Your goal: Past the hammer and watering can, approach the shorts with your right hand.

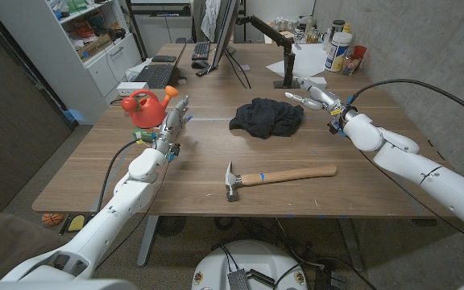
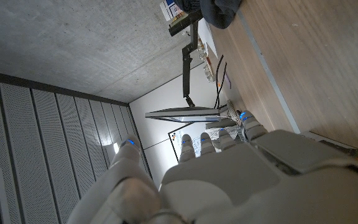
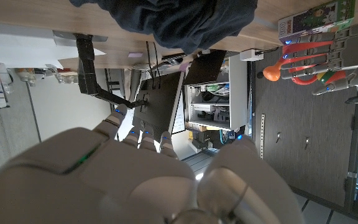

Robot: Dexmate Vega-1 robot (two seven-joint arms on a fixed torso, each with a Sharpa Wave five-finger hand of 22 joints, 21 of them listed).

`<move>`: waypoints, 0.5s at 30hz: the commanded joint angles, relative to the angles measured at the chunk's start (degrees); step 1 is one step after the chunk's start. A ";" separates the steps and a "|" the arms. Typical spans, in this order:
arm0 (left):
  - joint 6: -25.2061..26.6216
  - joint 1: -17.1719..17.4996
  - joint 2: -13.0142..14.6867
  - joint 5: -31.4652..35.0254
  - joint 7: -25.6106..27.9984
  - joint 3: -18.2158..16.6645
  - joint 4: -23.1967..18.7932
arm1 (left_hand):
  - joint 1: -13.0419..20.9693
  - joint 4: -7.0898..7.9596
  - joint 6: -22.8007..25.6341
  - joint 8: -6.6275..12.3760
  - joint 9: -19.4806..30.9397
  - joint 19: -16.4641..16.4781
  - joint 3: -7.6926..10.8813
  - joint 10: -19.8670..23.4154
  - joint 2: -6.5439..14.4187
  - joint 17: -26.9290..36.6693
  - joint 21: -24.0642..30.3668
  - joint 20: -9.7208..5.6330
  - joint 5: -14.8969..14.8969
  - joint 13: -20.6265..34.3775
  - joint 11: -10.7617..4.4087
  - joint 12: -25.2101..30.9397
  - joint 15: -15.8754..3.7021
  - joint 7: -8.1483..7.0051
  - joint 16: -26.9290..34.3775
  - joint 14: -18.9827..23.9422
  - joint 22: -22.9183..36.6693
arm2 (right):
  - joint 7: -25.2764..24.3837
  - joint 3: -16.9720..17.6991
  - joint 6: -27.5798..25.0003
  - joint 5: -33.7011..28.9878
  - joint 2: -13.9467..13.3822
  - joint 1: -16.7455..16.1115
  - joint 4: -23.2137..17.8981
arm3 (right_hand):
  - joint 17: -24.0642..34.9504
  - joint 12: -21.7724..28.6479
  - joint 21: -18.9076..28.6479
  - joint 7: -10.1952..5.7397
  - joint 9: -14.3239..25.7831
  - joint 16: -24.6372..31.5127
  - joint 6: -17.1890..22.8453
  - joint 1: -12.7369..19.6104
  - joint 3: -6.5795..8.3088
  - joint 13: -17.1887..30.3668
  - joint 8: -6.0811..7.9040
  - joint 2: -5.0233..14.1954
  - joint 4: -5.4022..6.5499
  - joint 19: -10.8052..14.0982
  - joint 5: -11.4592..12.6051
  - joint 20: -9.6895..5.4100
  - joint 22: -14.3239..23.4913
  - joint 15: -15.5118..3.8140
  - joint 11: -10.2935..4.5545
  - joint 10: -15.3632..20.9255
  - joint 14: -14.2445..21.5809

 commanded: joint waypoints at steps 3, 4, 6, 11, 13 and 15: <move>-0.31 0.22 0.21 0.25 0.91 0.17 -0.74 | -0.11 -0.16 0.05 0.02 0.10 -0.39 -0.15 -0.37 -0.59 0.22 0.06 0.31 0.18 -0.03 -0.22 0.26 0.08 -0.23 0.36 -0.93 0.04 | -1.07 -2.06 0.67 -8.61 -0.11 2.09 0.39 | 0.20 0.13 0.29 -0.32 0.16 0.31 -0.15 0.80 -0.13 0.11 0.32 0.07 -0.33 -0.41 -0.10 0.35 0.15 -0.32 -0.38 -0.15 -0.60; -0.20 0.39 0.30 0.26 1.05 0.14 -1.05 | -0.12 -0.16 0.02 0.01 0.10 -0.39 -0.16 -0.37 -0.60 0.22 0.06 0.31 0.19 -0.03 -0.19 0.27 0.09 -0.21 0.38 -0.90 0.04 | -0.70 -2.73 1.79 -9.49 -0.01 3.05 1.29 | 0.20 0.14 0.28 -0.36 0.16 0.32 -0.17 0.83 -0.13 0.11 0.31 0.05 -0.36 -0.43 -0.12 0.33 0.15 -0.33 -0.51 -0.15 -0.60; -0.17 0.39 0.33 0.23 1.09 0.17 -1.08 | -0.13 -0.16 0.05 0.02 0.09 -0.40 -0.17 -0.40 -0.61 0.22 0.08 0.31 0.19 -0.04 -0.19 0.26 0.16 -0.17 0.39 -0.93 0.04 | -0.70 -2.69 2.01 -9.56 0.03 3.07 1.41 | 0.20 0.12 0.29 -0.40 0.16 0.32 -0.22 0.89 -0.15 0.11 0.30 0.00 -0.42 -0.44 -0.15 0.37 0.15 -0.35 -0.66 -0.24 -0.62; 0.28 0.89 0.63 0.22 1.42 0.23 -2.06 | -0.14 -0.16 0.03 0.02 0.09 -0.41 -0.18 -0.36 -0.62 0.21 0.10 0.31 0.20 -0.04 -0.20 0.30 0.13 -0.16 0.41 -0.94 0.04 | -0.44 -3.86 4.38 -11.47 0.58 5.08 3.50 | 0.20 0.15 0.30 -0.54 0.17 0.38 -0.24 1.04 -0.10 0.11 0.31 0.10 -0.51 -0.47 -0.18 0.38 0.15 -0.63 -0.93 -0.24 -0.53; 0.29 1.10 0.74 0.33 1.68 0.21 -2.39 | -0.15 -0.16 0.06 0.03 0.09 -0.41 -0.18 -0.29 -0.63 0.21 0.12 0.31 0.21 -0.04 -0.19 0.33 0.20 -0.12 0.43 -0.93 0.03 | -0.56 -4.31 5.17 -12.65 0.73 5.88 4.00 | 0.20 0.14 0.32 -0.67 0.18 0.39 -0.36 1.11 -0.04 0.11 0.26 0.21 -0.53 -0.45 -0.18 0.30 0.15 -0.68 -0.97 -0.31 -0.56; 0.31 1.10 0.78 0.32 1.72 0.23 -2.41 | -0.15 -0.16 0.00 0.01 0.09 -0.41 -0.19 -0.32 -0.63 0.21 0.13 0.31 0.22 -0.05 -0.22 0.33 0.18 -0.13 0.44 -0.91 0.03 | -0.59 -4.27 5.32 -12.75 0.78 5.89 4.09 | 0.19 0.14 0.33 -0.69 0.18 0.39 -0.41 1.13 -0.05 0.12 0.25 0.20 -0.56 -0.44 -0.19 0.33 0.15 -0.69 -0.95 -0.32 -0.56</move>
